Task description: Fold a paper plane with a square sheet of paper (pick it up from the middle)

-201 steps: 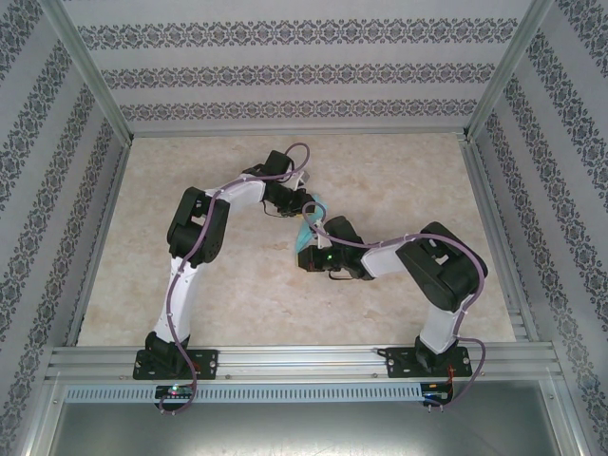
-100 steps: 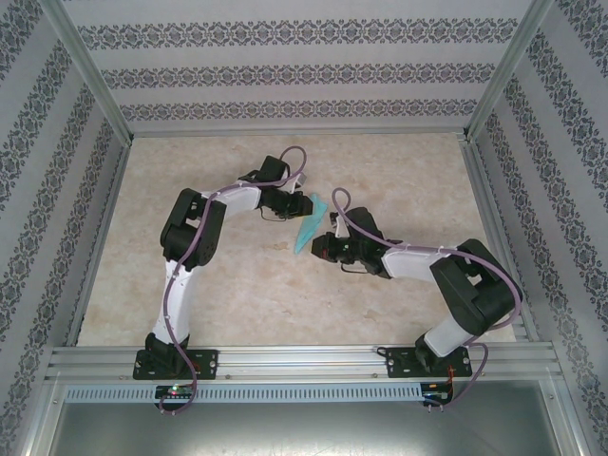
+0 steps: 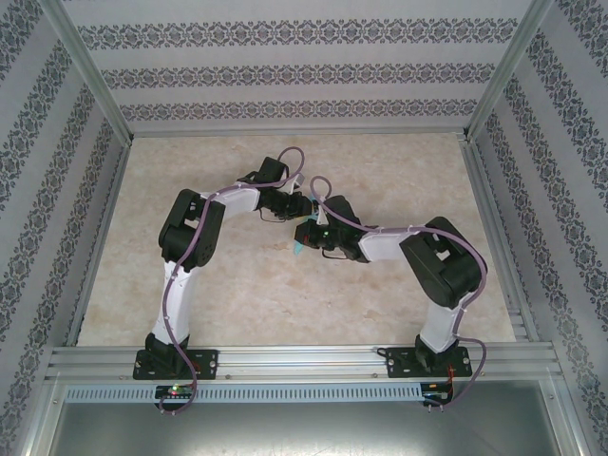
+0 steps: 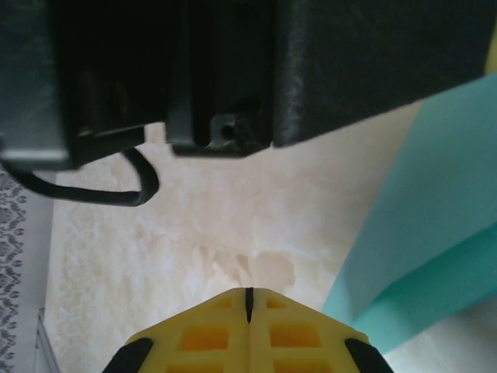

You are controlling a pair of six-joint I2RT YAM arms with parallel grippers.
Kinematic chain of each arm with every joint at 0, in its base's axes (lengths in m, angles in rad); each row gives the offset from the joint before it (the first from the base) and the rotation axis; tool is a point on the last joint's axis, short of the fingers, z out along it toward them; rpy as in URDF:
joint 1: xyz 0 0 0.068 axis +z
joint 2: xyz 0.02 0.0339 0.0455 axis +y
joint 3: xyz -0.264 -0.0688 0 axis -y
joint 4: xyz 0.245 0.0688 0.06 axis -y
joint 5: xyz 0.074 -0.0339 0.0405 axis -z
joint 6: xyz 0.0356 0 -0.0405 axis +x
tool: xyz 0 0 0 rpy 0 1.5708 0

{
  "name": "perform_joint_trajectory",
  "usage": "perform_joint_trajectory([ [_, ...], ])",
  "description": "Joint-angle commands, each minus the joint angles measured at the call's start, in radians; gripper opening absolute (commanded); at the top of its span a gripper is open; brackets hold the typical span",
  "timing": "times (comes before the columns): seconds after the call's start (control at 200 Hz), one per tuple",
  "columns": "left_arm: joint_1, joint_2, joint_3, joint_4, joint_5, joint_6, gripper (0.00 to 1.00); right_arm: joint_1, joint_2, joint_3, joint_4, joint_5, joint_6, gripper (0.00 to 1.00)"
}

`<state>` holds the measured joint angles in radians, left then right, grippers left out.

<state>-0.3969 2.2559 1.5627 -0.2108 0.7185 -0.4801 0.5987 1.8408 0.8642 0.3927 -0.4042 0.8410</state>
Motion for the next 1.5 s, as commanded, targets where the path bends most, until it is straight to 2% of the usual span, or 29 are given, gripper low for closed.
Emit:
perform_joint_trajectory([
  [0.0, 0.007, 0.011, 0.012, -0.114, -0.002, 0.003, 0.25, 0.012, 0.051, 0.041, -0.005, 0.039, -0.051, 0.01],
  [0.385, 0.004, 0.008, 0.057, -0.133, 0.006, 0.004, 0.25, 0.036, 0.1, 0.022, -0.146, 0.086, -0.134, 0.01],
  [0.704, -0.029, 0.038, 0.123, -0.114, 0.05, -0.035, 0.25, 0.039, 0.124, -0.113, -0.084, 0.046, -0.104, 0.0],
  [1.189, -0.036, 0.149, 0.26, -0.201, -0.019, 0.008, 0.25, 0.049, 0.071, -0.203, -0.128, 0.029, -0.126, 0.0],
  [1.494, -0.036, 0.212, 0.35, -0.182, -0.064, -0.031, 0.25, 0.053, 0.07, -0.237, -0.169, 0.037, -0.15, 0.0],
])
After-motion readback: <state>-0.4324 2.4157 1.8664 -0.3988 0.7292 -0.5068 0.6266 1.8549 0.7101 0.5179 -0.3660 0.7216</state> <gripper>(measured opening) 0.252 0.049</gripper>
